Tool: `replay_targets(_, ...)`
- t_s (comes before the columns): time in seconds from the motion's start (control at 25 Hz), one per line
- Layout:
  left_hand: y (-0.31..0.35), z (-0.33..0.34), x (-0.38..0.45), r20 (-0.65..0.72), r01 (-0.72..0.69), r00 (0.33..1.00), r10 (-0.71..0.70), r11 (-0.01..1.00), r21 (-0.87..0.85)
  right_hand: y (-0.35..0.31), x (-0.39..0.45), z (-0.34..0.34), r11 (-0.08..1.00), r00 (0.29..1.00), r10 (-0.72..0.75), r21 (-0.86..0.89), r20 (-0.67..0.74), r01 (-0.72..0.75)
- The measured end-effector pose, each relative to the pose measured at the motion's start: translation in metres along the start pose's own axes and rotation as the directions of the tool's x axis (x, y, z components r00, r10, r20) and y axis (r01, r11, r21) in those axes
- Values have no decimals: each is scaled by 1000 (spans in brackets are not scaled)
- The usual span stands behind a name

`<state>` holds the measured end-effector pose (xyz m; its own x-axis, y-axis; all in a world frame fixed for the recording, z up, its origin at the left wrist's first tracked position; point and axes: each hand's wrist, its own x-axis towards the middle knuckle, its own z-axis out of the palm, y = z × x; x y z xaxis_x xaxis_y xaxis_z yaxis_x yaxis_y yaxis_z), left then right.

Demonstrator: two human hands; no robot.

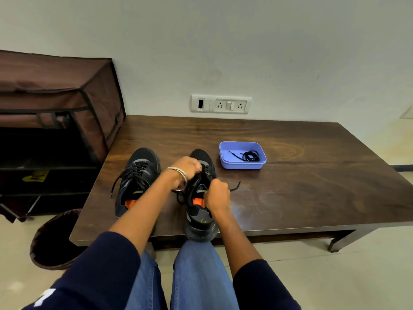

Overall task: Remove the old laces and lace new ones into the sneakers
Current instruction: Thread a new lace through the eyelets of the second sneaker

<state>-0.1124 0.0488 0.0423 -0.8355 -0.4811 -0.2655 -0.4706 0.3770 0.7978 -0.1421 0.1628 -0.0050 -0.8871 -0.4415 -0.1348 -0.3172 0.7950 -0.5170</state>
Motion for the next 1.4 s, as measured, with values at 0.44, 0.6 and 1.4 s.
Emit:
replay_targets(0.44,-22,-11,11,-127,-176,969,211,955,240,-1,2,3,999,1000,-5,-48,18,6)
replay_targets(0.6,-1,9,9,-55,-104,979,195,719,688,-1,2,4,999,1000,-7,-35,10,8)
replay_targets(1.4,-11,-11,-7,-313,-158,937,153,987,9,-3,0,3,999,1000,21,-31,11,-21)
